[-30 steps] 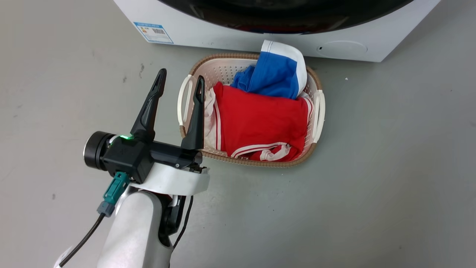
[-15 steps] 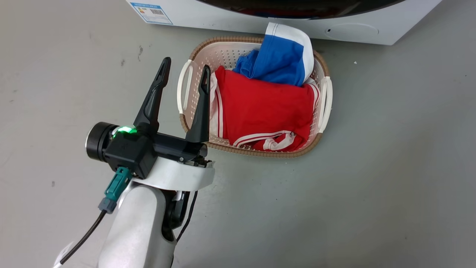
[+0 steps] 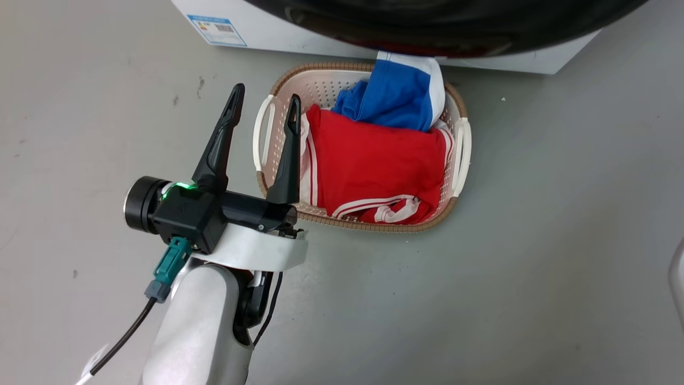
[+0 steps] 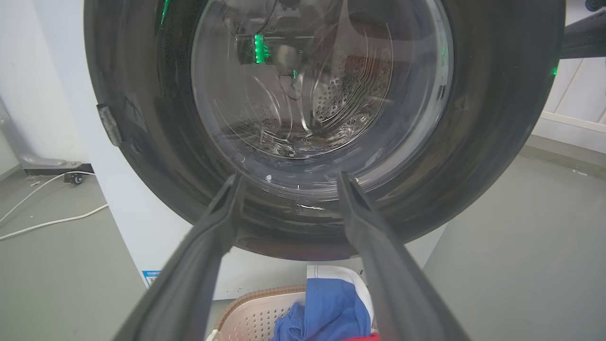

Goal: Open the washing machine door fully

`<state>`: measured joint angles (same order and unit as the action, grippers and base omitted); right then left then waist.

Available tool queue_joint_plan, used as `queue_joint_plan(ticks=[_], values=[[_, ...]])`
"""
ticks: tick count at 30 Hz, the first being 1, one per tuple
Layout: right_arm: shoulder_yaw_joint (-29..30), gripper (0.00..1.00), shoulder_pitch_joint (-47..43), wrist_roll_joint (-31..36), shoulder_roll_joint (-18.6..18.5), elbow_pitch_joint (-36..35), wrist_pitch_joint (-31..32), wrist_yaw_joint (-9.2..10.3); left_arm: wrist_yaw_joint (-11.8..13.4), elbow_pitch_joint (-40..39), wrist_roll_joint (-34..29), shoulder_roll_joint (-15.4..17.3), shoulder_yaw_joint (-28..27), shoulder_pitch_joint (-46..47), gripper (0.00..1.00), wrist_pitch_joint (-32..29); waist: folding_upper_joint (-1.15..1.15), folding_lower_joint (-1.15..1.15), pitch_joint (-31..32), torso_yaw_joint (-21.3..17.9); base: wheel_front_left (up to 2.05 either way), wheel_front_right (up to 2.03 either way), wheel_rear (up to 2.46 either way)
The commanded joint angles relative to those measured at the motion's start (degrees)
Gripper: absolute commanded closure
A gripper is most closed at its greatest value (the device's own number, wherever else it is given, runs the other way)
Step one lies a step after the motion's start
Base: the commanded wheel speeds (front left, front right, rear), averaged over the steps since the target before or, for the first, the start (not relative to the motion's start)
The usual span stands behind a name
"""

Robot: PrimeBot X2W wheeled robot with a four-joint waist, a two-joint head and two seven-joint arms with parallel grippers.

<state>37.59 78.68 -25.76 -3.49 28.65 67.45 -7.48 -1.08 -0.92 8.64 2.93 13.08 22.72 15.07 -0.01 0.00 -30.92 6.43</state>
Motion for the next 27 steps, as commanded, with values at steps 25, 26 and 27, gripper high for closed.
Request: queue_joint_plan(ticks=[25,26,27], values=[[-13.3,1.00,-29.8,-23.5,0.8,-10.4,11.7,-0.03,-1.2,4.5,0.9,0.0,-0.2,-7.9,0.00,0.2,0.01,0.00,13.7,0.4,0.00,0.00,0.00],[-14.0,1.00,-31.3,-24.4,0.8,-10.7,11.4,-0.02,-1.2,4.7,1.1,0.0,0.0,-8.3,0.00,0.2,0.01,0.00,14.3,0.8,0.00,0.00,0.00],[-14.7,1.00,-32.6,-25.4,0.8,-10.8,11.3,-0.03,-1.2,4.9,1.2,0.0,0.2,-8.6,0.00,0.2,0.01,0.00,15.0,1.1,0.00,0.00,0.00]])
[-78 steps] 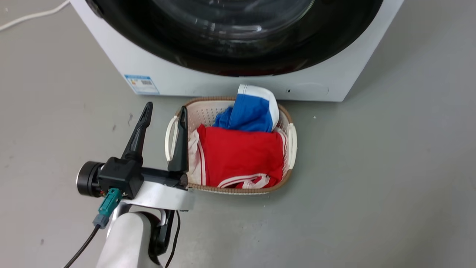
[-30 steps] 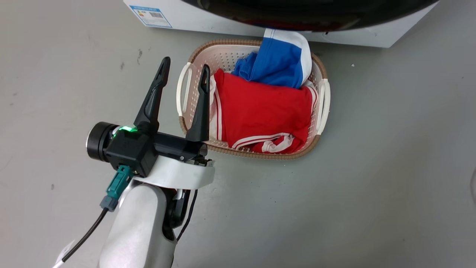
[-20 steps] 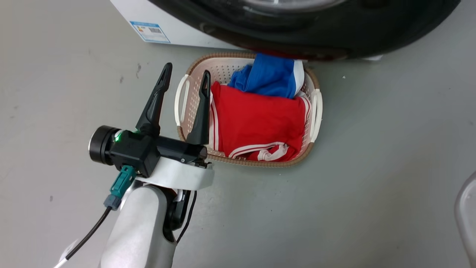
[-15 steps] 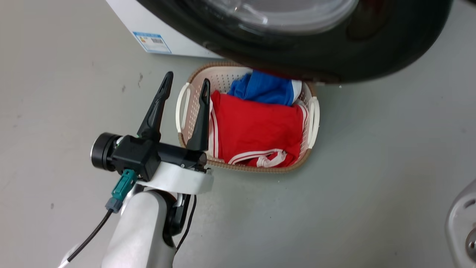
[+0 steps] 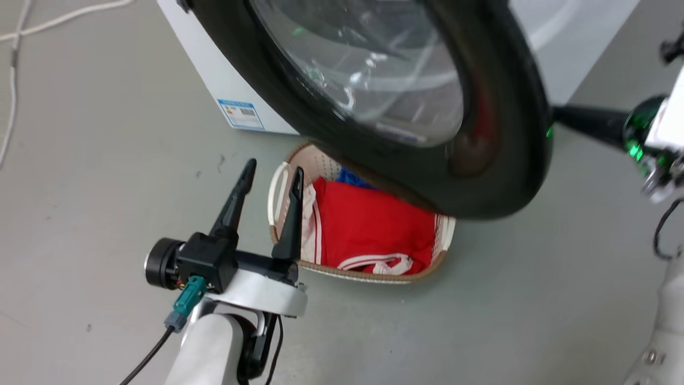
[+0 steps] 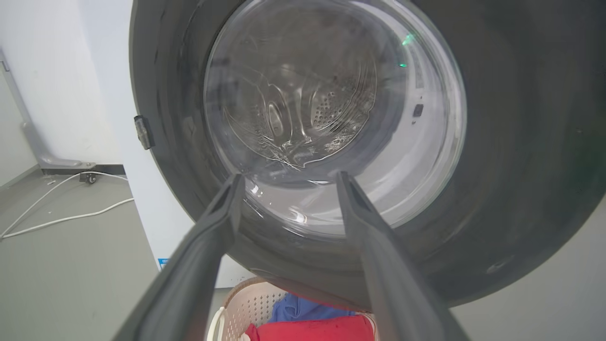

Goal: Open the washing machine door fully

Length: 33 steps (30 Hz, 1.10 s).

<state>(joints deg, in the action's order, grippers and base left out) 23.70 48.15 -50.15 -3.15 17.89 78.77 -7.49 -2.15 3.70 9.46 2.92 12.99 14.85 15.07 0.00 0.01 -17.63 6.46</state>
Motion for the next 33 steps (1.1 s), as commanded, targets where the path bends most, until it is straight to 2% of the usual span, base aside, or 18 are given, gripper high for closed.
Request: queue_joint_plan(ticks=[1,19,30,33], values=[[-1.6,1.00,-3.3,-2.0,0.4,-0.3,-0.4,-0.01,-0.1,0.4,0.5,0.0,0.3,-1.1,0.00,0.2,0.00,-0.01,2.3,1.4,0.00,0.00,0.00],[-15.9,1.00,-19.4,-14.5,0.4,-4.2,-8.8,-0.01,0.3,2.2,2.2,0.0,2.8,-5.4,0.00,0.2,0.00,-0.01,8.9,7.6,0.00,0.00,0.00],[-20.7,1.00,-23.2,-18.4,0.4,-3.9,-15.1,-0.01,0.3,3.2,2.5,0.0,2.6,-6.4,0.00,0.2,0.00,-0.01,10.2,7.1,0.00,0.00,0.00],[-20.7,1.00,-23.9,-19.3,0.3,-5.2,-19.3,-0.01,0.3,3.5,2.3,0.0,2.3,-6.7,0.00,0.2,0.00,-0.01,10.7,6.1,0.00,0.00,0.00]])
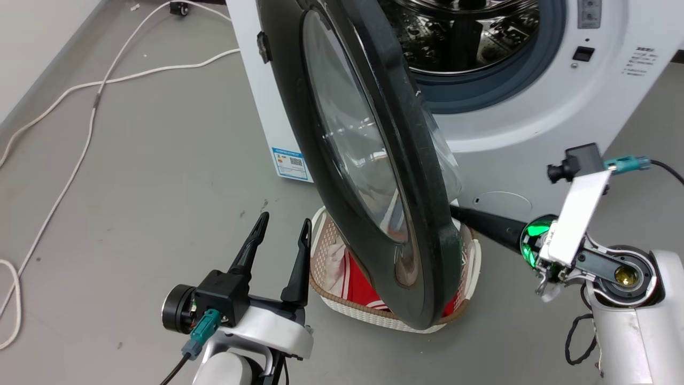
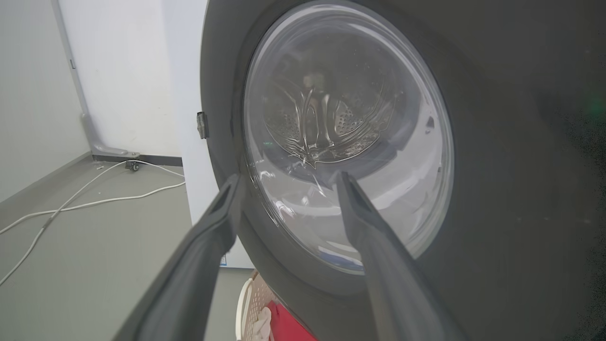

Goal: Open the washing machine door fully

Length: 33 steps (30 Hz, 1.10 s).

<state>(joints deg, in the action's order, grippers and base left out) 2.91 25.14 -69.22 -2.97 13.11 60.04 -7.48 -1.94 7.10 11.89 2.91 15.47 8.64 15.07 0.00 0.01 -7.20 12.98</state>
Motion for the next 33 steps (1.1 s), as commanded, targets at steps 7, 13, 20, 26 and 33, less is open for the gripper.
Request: queue_joint_plan(ticks=[7,13,20,26,33], values=[[2.4,1.00,-3.1,1.2,0.1,-3.1,-16.6,-0.03,-0.3,0.9,-0.8,0.2,-1.2,-1.0,0.00,0.2,0.00,-0.01,1.5,-3.4,0.00,0.00,0.00],[6.4,1.00,-7.9,5.4,0.0,-7.5,-26.8,-0.03,-0.9,1.6,-1.2,0.5,-2.0,-1.1,0.00,0.2,0.00,-0.01,2.2,-6.1,0.00,0.00,0.00],[10.3,0.52,-16.7,12.4,-0.2,-13.8,-36.5,-0.03,-1.5,2.6,-1.8,1.9,-2.8,-2.3,0.00,0.2,0.00,-0.01,3.1,-9.4,0.00,0.00,0.00],[10.2,0.00,-23.0,20.4,-0.1,-17.4,-47.3,-0.03,-1.7,2.9,-1.5,2.8,-3.4,-3.5,0.00,0.2,0.00,-0.01,3.7,-11.7,0.00,0.00,0.00],[10.3,0.00,-25.8,34.2,-2.6,-20.8,-57.5,-0.03,-2.1,3.6,-1.2,3.6,-3.5,-3.7,0.00,0.2,0.00,-0.01,4.7,-12.7,0.00,0.00,0.00]])
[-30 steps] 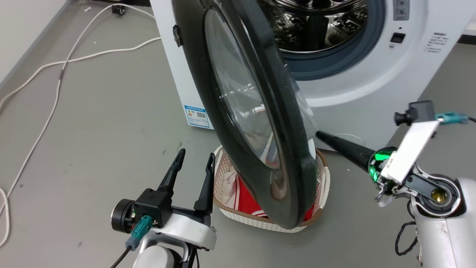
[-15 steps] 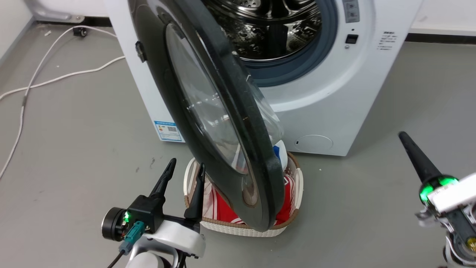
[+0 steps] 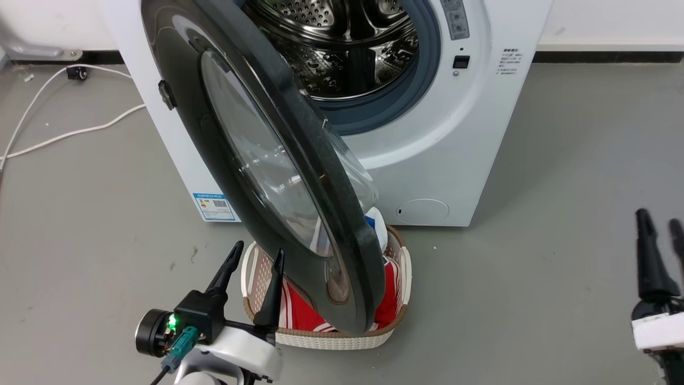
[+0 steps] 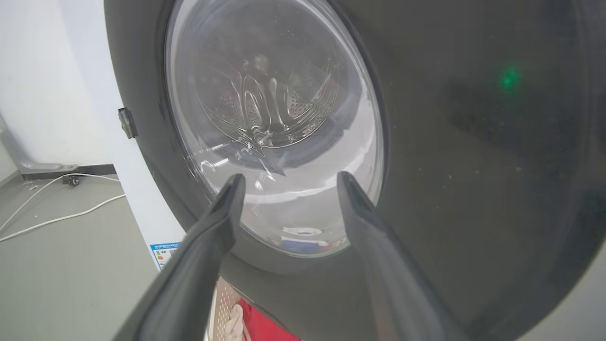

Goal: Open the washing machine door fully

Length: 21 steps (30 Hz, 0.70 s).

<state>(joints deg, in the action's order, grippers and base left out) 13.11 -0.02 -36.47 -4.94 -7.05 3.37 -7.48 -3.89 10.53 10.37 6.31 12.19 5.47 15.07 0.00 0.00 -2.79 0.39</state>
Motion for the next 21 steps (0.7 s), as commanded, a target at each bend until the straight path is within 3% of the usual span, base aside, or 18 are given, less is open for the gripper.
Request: queue_joint_plan(ticks=[1,10,21], values=[[0.2,0.00,-0.9,3.8,-1.1,-1.2,-2.0,-0.03,-0.1,0.2,0.4,0.2,-0.2,-0.7,0.00,0.2,0.00,0.00,0.5,-0.2,0.00,0.00,0.00],[-2.5,0.00,-5.4,23.2,-2.2,-3.7,-5.4,-0.02,1.3,0.8,0.9,0.5,-1.4,-1.5,0.00,0.2,0.00,0.00,2.2,-0.1,0.00,0.00,0.00],[-7.2,0.00,-10.8,26.9,-0.1,0.9,-8.0,-0.01,2.4,0.4,1.4,1.1,-2.8,-2.8,0.00,0.2,0.00,0.00,3.1,-0.5,0.00,0.00,0.00]])
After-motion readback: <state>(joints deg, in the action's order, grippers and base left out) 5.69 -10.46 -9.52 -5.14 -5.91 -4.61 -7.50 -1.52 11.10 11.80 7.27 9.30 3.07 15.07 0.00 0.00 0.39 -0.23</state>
